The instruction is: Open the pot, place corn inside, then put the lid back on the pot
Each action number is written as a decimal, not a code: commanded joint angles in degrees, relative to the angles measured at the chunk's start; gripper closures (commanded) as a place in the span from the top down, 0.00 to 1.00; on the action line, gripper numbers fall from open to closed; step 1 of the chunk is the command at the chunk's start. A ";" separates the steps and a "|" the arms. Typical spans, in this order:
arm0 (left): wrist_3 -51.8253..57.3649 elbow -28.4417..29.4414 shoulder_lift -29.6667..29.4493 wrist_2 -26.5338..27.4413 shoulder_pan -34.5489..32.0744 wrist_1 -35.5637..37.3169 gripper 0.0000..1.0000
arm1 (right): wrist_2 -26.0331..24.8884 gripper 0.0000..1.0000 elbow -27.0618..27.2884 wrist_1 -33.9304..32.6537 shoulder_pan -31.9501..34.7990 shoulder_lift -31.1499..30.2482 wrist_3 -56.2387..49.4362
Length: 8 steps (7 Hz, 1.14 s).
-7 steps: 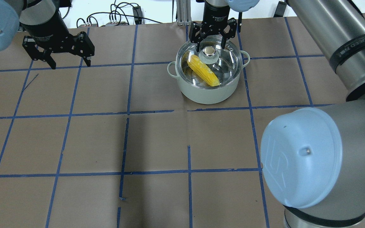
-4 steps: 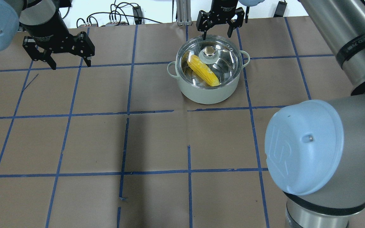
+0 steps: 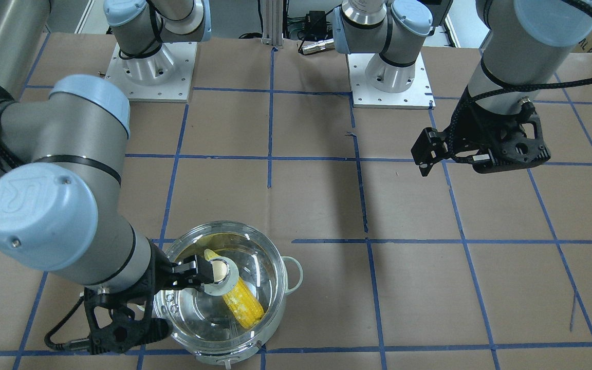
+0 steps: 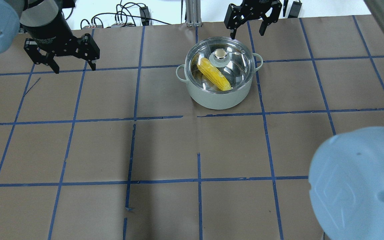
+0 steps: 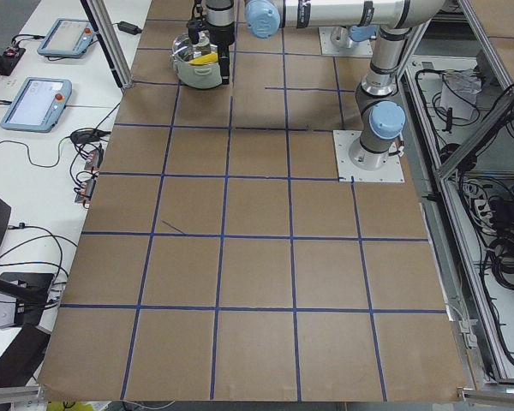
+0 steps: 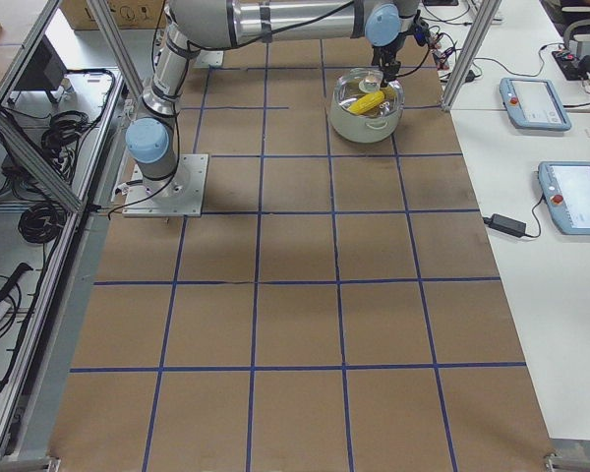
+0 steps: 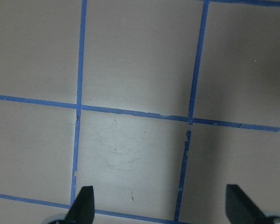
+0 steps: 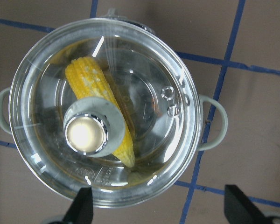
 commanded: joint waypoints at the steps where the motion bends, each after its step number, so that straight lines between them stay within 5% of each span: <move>1: 0.04 0.11 -0.36 0.24 0.02 0.02 1.00 | 0.08 0.97 16.29 -4.98 -2.13 -13.76 -0.35; 5: 0.13 -0.25 -1.41 0.15 0.02 0.55 1.00 | -3.87 0.97 29.79 -4.57 -3.64 -26.11 -2.55; 8: 1.27 0.38 -1.33 0.15 0.10 0.55 1.00 | -7.74 0.97 29.64 -4.48 -3.90 -26.47 -2.29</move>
